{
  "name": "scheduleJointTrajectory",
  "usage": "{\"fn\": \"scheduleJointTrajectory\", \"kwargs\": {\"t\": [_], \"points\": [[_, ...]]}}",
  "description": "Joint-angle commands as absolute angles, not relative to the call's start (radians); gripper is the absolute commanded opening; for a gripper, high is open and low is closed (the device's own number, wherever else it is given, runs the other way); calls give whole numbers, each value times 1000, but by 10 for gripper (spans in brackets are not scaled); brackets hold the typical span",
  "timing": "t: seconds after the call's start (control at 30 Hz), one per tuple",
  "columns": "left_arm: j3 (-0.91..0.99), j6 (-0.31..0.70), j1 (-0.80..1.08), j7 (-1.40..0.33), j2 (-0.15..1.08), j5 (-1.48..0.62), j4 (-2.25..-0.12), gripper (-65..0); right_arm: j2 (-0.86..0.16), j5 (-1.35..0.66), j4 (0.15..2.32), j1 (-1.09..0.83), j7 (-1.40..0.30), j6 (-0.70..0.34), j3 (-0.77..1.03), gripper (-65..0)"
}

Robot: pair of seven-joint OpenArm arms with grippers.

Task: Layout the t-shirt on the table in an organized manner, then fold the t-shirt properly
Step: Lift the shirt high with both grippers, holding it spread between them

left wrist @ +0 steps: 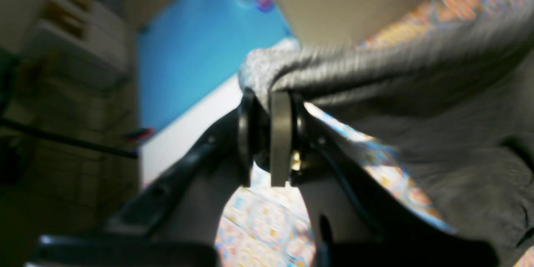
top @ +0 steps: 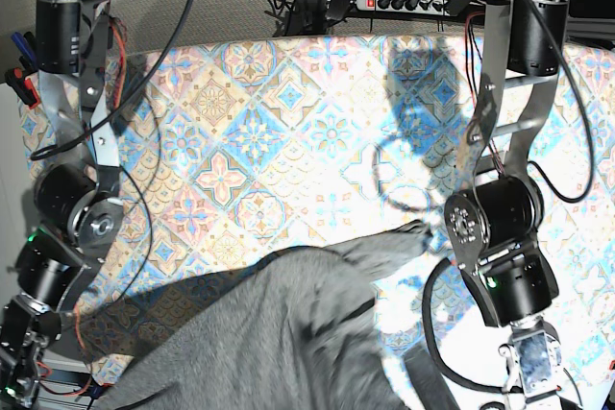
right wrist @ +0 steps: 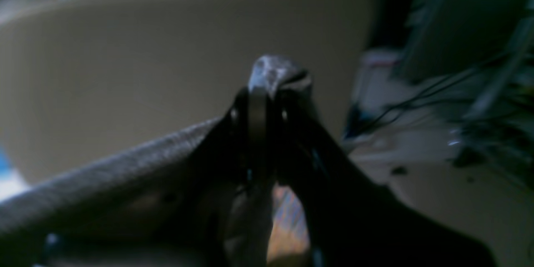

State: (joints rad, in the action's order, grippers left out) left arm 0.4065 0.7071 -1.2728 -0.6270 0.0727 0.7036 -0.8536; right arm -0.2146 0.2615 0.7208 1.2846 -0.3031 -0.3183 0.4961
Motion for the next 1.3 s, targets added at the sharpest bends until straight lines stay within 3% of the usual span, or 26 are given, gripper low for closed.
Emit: {"fn": "scheduleJointTrajectory", "kwargs": {"t": [0.0,0.57,0.73,1.03,1.13,1.27], "points": [[404,698,-1309,-625,77,694,-868,-619,-213,257,733,1306,-297,-321,496,-650],[397,698,-1309,-633,84,696,-957,-620,-217,259,746,1306,-300,-325,489,-650],[397,698,-1309,-627,111,697,-952,-620,-206,257,743,1306,-297,-325,352,-650],[401,698,-1309,-529,214,704,-670,-620,-94,255,740,1306,-226,-323,205,-650],[401,630,-1309,-522,240,694,-647,-620,-90,252,739,1306,-211,-317,228,-650],[403,579,-1309,-519,236,694,-645,-621,-93,252,740,1306,-170,-252,437,-650]]}}
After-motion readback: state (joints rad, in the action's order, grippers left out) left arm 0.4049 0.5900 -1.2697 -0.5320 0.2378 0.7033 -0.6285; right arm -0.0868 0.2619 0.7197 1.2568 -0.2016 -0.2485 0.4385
